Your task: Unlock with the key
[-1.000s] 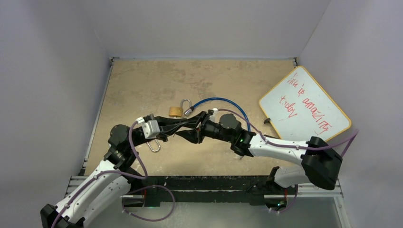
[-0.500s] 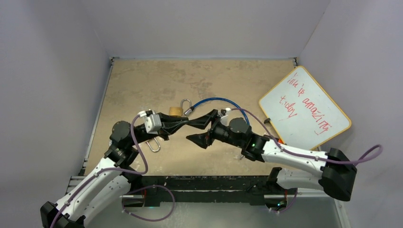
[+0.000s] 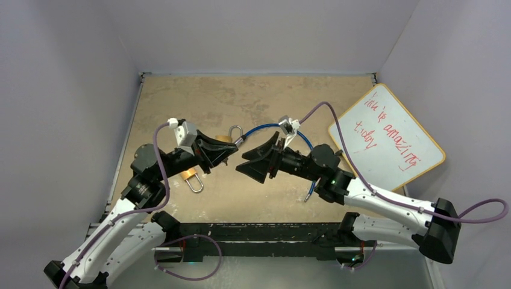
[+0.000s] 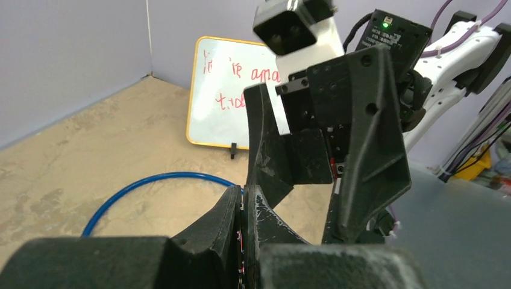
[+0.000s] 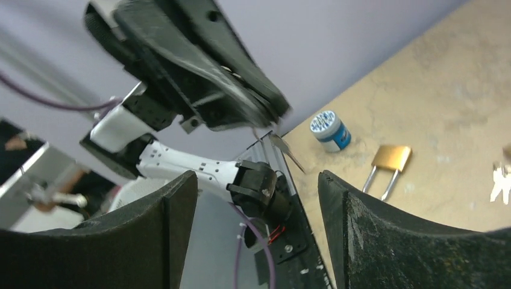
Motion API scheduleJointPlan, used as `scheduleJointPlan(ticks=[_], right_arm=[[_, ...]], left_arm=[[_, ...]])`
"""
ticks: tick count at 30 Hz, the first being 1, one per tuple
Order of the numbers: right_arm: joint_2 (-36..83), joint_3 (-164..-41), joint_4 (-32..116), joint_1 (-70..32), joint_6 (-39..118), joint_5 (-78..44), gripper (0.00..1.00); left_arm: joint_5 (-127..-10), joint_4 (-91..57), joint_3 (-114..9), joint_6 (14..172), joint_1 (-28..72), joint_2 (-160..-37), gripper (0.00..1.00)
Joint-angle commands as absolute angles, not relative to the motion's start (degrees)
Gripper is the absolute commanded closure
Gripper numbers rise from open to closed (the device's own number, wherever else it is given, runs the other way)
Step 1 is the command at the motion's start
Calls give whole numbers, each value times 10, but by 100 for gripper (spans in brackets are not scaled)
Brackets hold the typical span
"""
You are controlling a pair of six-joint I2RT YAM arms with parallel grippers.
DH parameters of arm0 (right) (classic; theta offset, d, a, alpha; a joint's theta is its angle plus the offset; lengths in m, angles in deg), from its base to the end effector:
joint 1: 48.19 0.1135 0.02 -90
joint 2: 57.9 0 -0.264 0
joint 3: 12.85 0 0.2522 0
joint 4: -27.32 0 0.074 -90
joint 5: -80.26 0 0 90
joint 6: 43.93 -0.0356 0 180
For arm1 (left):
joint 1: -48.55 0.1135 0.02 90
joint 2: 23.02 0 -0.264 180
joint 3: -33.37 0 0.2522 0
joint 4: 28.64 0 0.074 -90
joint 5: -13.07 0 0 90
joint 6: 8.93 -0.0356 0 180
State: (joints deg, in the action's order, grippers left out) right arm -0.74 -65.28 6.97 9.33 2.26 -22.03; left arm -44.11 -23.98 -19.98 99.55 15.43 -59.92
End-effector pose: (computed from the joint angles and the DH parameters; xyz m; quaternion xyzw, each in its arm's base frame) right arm 0.1187 0.2006 0.3438 -0.1564 0.5865 0.6536 0.4520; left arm 0.1172 -0.0995 0.3647 0.2945 0.5722 -0.4844 0.5926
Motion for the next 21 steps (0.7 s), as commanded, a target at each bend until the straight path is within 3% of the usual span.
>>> scheduleJointPlan(ticks=[1,8,15,17,21], right_arm=[[30,-745,55,94,183,-348,26],[96,-782,4,96,164,-382,35],[113,-778,-28,96,148,-365,36],[120,-782,-37,96,142,-370,41],[130,-788,-48,96,126,-369,61]], left_arm=[[-450,-211,-245,1064,153,-600,100],[-465,-186,-270,1109,153,-613,100],[-475,-188,-271,1135,153,-617,100],[-476,-189,-271,1142,154,-622,100],[-482,-194,-268,1154,154,-626,100]])
